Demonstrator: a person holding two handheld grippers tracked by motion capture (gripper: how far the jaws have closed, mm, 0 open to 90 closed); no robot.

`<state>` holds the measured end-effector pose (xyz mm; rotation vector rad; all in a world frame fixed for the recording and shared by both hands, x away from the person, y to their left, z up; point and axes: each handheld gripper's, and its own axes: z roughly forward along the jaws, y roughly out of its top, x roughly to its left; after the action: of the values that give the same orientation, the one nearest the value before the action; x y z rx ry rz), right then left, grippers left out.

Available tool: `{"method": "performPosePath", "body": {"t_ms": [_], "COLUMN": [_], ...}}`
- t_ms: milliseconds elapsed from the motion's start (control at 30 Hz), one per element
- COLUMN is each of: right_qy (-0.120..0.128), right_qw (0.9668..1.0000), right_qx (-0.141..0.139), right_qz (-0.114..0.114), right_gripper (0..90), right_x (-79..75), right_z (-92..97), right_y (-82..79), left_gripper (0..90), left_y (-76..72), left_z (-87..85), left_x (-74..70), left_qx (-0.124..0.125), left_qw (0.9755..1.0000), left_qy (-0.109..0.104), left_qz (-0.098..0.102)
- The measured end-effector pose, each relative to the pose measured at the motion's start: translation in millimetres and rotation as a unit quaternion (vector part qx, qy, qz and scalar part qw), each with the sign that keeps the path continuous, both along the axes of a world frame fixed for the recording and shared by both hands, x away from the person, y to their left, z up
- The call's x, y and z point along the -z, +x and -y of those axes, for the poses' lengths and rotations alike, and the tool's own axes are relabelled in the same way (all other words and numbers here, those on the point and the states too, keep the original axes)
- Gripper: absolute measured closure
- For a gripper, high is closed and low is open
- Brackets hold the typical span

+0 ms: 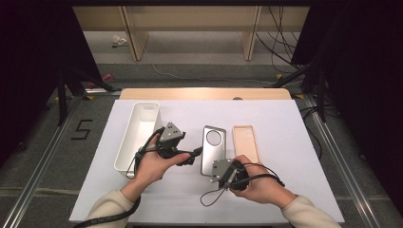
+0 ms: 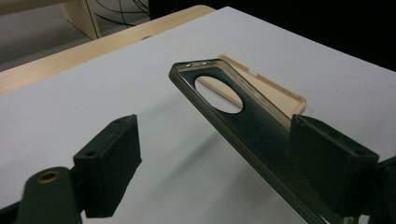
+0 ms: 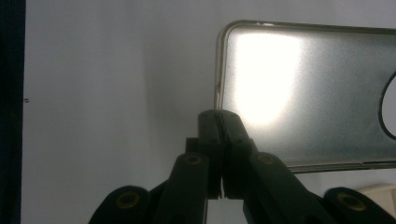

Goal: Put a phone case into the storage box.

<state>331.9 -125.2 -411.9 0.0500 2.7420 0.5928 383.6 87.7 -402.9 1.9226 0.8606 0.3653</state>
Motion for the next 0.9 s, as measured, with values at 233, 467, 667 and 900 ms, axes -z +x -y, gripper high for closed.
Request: {"method": "performPosePath", "body": {"t_ms": [233,467,667,900], "right_qy": [0.000,0.003,0.004,0.002], "right_qw": [1.0000,0.9999,0.9998,0.9997], "right_qx": [-0.005,-0.003,-0.008,-0.015], "right_qz": [0.006,0.012,0.015,0.020], "right_gripper": [89.0,88.9,88.9,88.9], "right_x": [-1.2,-2.9,-3.3,-2.4], "right_z": [-1.7,-2.5,-3.2,-4.8], "right_y": [-1.1,-2.5,-3.4,-3.4], "left_gripper": [20.6,32.0,43.5,58.6], "left_y": [19.6,43.0,54.9,61.5], "left_z": [15.3,29.6,33.4,32.9], "left_x": [-2.2,-4.9,-5.4,-6.9], "left_qx": [0.001,-0.019,-0.031,-0.034], "left_qw": [0.9991,0.9967,0.9941,0.9918], "left_qy": [0.009,0.020,0.028,0.025], "left_qz": [-0.042,-0.077,-0.100,-0.120]}}
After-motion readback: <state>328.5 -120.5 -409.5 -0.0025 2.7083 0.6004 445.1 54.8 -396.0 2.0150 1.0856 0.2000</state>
